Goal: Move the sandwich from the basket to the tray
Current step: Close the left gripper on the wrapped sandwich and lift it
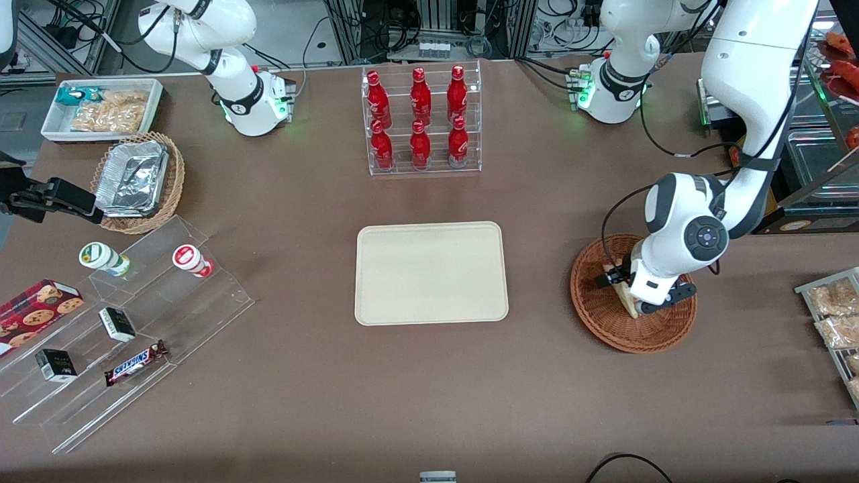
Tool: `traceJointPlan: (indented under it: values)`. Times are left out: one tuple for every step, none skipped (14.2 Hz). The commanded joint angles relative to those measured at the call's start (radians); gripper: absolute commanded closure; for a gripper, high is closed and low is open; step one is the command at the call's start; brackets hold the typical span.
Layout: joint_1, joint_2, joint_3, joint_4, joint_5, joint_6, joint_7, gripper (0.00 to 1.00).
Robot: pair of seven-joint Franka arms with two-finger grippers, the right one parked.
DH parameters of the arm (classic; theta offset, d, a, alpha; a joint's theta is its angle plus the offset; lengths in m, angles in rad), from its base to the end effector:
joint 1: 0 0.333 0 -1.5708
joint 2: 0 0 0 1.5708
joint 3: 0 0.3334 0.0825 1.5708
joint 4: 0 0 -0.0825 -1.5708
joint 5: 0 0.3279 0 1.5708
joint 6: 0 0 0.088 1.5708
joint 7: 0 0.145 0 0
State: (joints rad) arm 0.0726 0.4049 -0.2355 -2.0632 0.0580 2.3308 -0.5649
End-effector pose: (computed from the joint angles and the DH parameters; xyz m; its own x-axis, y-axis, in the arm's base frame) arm 0.5380 -0.0832 0.2520 0.9228 0.3614 -0.1339 0.3622 -0.9319 -0.0194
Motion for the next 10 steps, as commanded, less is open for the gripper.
traceJointPlan:
  values:
    - [-0.004, -0.008, 0.008, -0.020, 0.013, 0.021, -0.010, 0.41]
    - [-0.004, -0.009, 0.008, -0.022, 0.014, 0.019, -0.007, 0.59]
    - [-0.002, -0.012, 0.008, -0.020, 0.016, 0.018, -0.004, 0.73]
    - [0.000, -0.017, 0.008, -0.012, 0.016, 0.012, 0.003, 0.85]
    - [0.000, -0.026, 0.010, -0.005, 0.016, 0.002, 0.014, 0.87]
    - [0.003, -0.040, 0.010, 0.015, 0.016, -0.020, 0.019, 0.88]
    - [0.003, -0.052, 0.010, 0.047, 0.016, -0.074, 0.020, 0.88]
    - [0.003, -0.058, 0.010, 0.090, 0.016, -0.132, 0.025, 0.89]
    - [0.003, -0.061, 0.009, 0.138, 0.014, -0.195, 0.023, 0.89]
    - [-0.002, -0.061, 0.007, 0.191, 0.014, -0.265, 0.019, 0.88]
